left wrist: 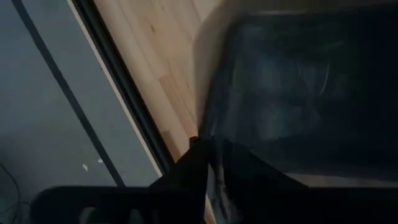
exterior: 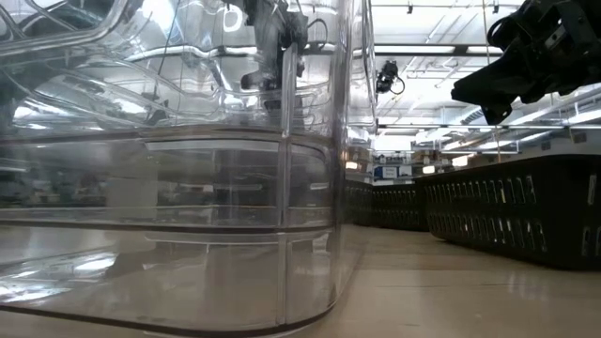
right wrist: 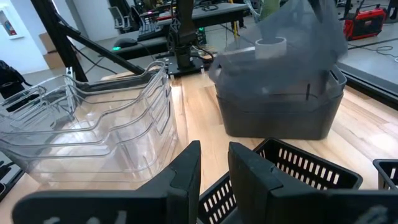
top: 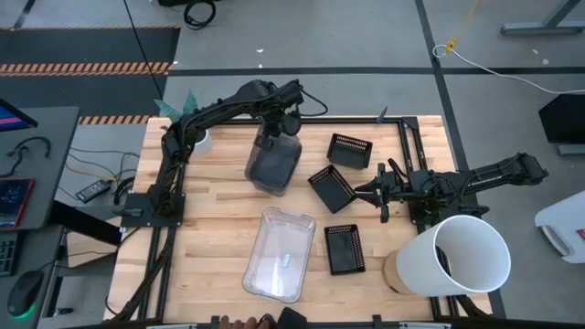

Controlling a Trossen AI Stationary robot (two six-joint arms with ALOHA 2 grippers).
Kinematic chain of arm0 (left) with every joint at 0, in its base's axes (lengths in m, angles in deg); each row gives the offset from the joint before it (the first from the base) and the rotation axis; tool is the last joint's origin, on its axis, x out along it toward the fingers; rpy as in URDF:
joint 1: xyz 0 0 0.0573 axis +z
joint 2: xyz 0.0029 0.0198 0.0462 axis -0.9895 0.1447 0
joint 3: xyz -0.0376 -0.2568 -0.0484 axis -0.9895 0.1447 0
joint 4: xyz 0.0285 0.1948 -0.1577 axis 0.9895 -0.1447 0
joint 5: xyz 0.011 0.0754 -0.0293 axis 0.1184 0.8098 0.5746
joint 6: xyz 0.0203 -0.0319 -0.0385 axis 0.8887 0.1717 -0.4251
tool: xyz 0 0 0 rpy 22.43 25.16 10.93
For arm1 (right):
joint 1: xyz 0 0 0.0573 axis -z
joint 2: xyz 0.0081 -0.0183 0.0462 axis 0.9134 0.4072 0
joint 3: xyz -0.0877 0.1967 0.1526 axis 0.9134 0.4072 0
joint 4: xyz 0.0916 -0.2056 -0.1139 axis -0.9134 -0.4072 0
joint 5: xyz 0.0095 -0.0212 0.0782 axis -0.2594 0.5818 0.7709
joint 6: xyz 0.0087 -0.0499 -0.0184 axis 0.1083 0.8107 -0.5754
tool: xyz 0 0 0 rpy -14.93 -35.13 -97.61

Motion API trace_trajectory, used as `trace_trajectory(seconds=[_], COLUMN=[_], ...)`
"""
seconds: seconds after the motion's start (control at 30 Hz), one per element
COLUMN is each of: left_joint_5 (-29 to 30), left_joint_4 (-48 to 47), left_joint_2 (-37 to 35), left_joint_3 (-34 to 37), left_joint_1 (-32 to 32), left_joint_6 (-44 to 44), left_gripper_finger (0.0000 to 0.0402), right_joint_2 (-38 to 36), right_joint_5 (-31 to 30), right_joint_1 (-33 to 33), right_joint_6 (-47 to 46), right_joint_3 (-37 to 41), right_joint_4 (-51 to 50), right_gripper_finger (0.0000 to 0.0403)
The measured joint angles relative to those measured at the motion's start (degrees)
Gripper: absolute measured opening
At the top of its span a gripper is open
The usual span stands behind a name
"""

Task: Stack baskets by color
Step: Stack the left gray bin on top of the right gray bins

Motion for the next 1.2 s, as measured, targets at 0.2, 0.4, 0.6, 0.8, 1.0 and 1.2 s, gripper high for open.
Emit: trace_trajectory(seconds=[0.2, 0.4, 0.6, 0.8, 1.0, 1.2], left_joint_5=[0.0, 0.0, 1.0, 1.3, 5.7, 5.5], left_joint_4=[0.8, 1.7, 4.0, 3.9, 4.0, 3.7], left_joint_2=[0.0, 0.0, 0.2, 3.2, 6.4, 6.5], left_joint_3=[0.0, 0.0, 0.0, 0.1, 0.1, 0.1], left_joint_1=[-0.3, -0.4, -0.4, -0.2, -0.4, -0.3], left_joint_6=[1.0, 0.3, -1.1, -1.2, -1.2, -1.2], left_gripper_finger=[0.0119, 0.0178, 0.0179, 0.0142, 0.0108, 0.0038], right_joint_2=[0.0, 0.0, 0.0, 0.0, 0.0, 0.0], right_joint_5=[0.0, 0.0, 0.0, 0.0, 0.0, 0.0], right_joint_1=[0.0, 0.0, 0.0, 0.0, 0.0, 0.0], right_joint_6=[0.0, 0.0, 0.0, 0.0, 0.0, 0.0], right_joint_3=[0.0, 0.0, 0.0, 0.0, 0.0, 0.0], right_joint_4=[0.0, 0.0, 0.0, 0.0, 0.1, 0.4], right_gripper_finger=[0.0087, 0.0086, 0.0087, 0.0087, 0.0086, 0.0087])
